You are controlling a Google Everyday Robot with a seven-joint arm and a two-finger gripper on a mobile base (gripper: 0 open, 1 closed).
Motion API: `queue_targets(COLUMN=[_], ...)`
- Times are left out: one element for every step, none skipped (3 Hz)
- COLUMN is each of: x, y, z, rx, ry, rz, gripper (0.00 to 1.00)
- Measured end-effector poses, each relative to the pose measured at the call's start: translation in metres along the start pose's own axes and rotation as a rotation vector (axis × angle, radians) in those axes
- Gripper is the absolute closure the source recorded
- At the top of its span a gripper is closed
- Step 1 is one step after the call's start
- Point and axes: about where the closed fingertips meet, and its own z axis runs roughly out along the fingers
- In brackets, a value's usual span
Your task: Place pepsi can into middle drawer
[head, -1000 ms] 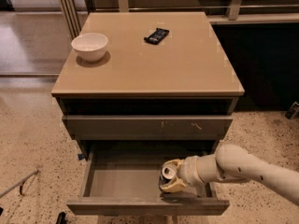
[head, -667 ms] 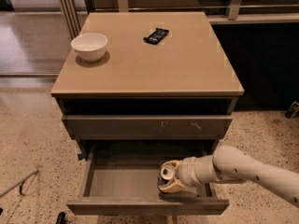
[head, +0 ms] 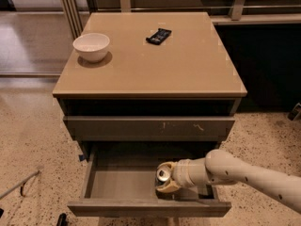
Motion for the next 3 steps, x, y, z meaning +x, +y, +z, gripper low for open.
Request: queue_targets(x=[0.013,0.033,0.038], y=[-0.011,-0.024,-0.029], z=[0.020,0.046,0.052], rx=[0.005,-0.001,-0.004], ry=[0.002,0.017,0.023], rz=[-0.009,0.009,0.018], gripper=[1.00,1.00,1.00])
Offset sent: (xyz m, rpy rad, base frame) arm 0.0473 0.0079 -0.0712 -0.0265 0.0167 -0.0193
